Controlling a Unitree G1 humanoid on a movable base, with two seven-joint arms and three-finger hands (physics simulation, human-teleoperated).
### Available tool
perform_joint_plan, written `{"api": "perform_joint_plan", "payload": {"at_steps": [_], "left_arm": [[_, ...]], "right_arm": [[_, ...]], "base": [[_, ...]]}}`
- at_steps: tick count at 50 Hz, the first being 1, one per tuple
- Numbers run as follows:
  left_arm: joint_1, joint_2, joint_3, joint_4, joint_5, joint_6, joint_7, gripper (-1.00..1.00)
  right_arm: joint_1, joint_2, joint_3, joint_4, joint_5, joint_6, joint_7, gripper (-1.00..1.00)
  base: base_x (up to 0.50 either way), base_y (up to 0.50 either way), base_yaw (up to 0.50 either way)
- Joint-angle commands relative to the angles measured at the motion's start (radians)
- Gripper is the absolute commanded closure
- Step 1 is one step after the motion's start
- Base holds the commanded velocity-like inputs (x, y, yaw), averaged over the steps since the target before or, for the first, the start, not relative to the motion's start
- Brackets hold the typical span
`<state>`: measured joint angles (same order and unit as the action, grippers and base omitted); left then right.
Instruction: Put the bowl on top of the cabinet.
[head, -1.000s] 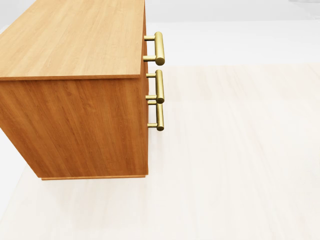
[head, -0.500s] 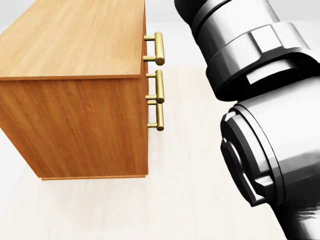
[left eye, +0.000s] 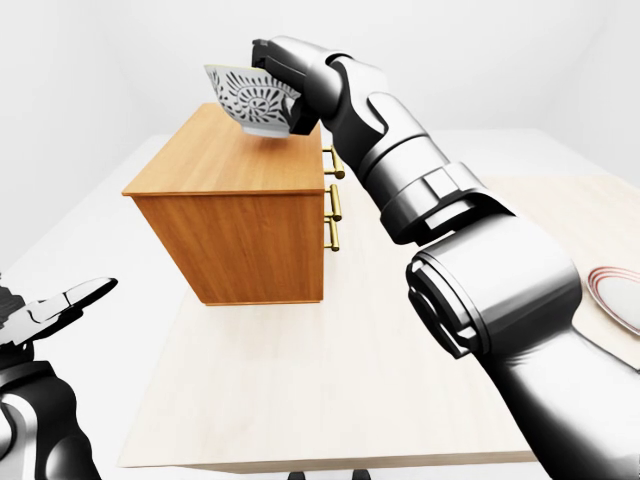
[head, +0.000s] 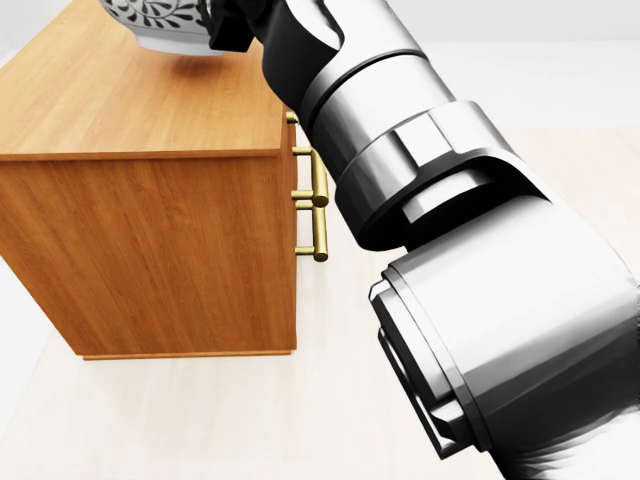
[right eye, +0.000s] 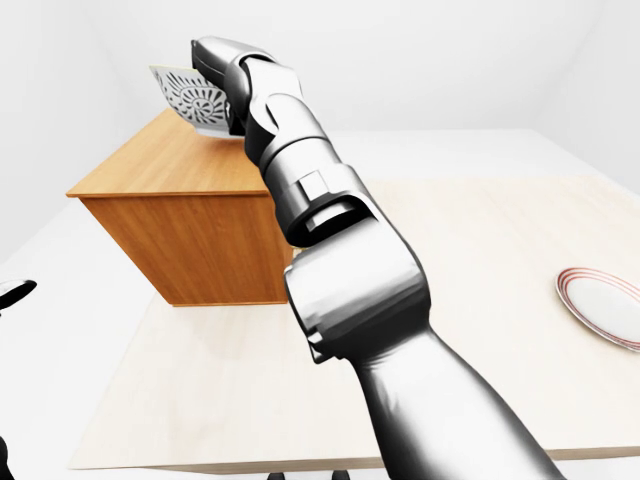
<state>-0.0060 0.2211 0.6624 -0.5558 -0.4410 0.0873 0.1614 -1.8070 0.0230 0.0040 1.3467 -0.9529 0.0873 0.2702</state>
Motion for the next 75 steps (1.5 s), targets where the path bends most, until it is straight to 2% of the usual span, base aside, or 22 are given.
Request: {"api": "perform_joint_plan", "payload": {"at_steps": [1,11,34,36,38,39,42,43,44,48,54,59,60,66,75], "left_arm": [[0.0,0.001,-0.002,0.004,-0.001,0.0,0.0,-1.0],[-0.001,0.001,-0.001,-0.004,-0.003,0.0,0.003,-1.0],[0.002,-0.001,-0.001,-0.01,-0.004,0.0,0.002,-1.0],[0.002,0.0,0.002,-0.01,-0.006,0.0,0.002,-1.0],[0.001,0.0,0.0,-0.009,-0.004,0.0,0.002,-1.0],[0.001,-0.001,-0.003,-0.009,-0.002,0.0,0.002,-1.0],[0.0,-0.001,-0.004,-0.009,-0.001,0.0,0.002,-1.0],[0.001,-0.001,-0.004,-0.009,-0.001,0.0,0.001,-1.0],[0.0,-0.001,-0.004,-0.008,0.0,0.0,0.001,-1.0],[-0.001,0.0,-0.003,-0.009,-0.001,0.0,0.0,-1.0],[-0.001,-0.002,-0.004,0.0,0.0,0.0,-0.002,-1.0],[0.0,-0.002,-0.006,0.001,0.002,0.0,-0.001,-1.0],[0.001,-0.002,-0.007,0.0,0.001,0.0,-0.002,-1.0],[0.002,-0.003,-0.008,0.001,0.002,0.0,-0.003,-1.0],[0.004,-0.003,-0.003,-0.01,-0.003,0.0,-0.002,-1.0]], "right_arm": [[0.04,0.024,0.004,-0.011,0.042,0.0,-0.008,1.0],[0.091,0.043,0.018,-0.01,0.036,0.0,0.014,1.0],[0.118,0.042,0.03,-0.009,-0.007,0.0,0.013,1.0],[0.119,0.037,0.028,-0.008,-0.009,0.0,0.002,0.53],[0.127,0.03,0.03,-0.007,-0.016,0.0,0.002,0.35],[0.13,0.028,0.03,-0.007,-0.018,0.0,0.0,0.18],[0.132,0.027,0.029,-0.008,-0.019,0.0,0.0,0.15],[0.132,0.026,0.029,-0.007,-0.021,0.0,-0.005,-0.29],[0.13,0.025,0.027,-0.007,-0.021,0.0,-0.011,-1.0],[0.114,0.025,0.023,-0.009,-0.019,0.0,-0.03,-1.0],[0.048,0.014,-0.005,-0.014,0.01,0.0,-0.206,-1.0],[-0.018,0.017,-0.023,-0.019,0.06,0.0,-0.264,-1.0],[-0.092,0.019,-0.037,-0.032,0.084,0.0,-0.282,-1.0],[-0.287,0.012,-0.046,-0.058,0.149,0.0,-0.354,-1.0],[-0.287,0.04,-0.022,-0.104,0.216,0.0,-0.403,-1.0]], "base": [[0.0,0.0,0.0],[0.0,0.0,0.0],[0.0,0.0,0.0],[0.01,0.0,0.0],[0.0,0.0,0.0],[0.0,0.0,0.0],[0.0,0.0,0.0],[0.0,0.0,0.0],[0.0,0.0,0.0],[0.0,0.0,0.0],[0.0,0.0,0.0],[0.0,0.0,0.0],[0.0,0.0,0.0],[0.0,0.0,0.0],[0.0,0.0,0.0]]}}
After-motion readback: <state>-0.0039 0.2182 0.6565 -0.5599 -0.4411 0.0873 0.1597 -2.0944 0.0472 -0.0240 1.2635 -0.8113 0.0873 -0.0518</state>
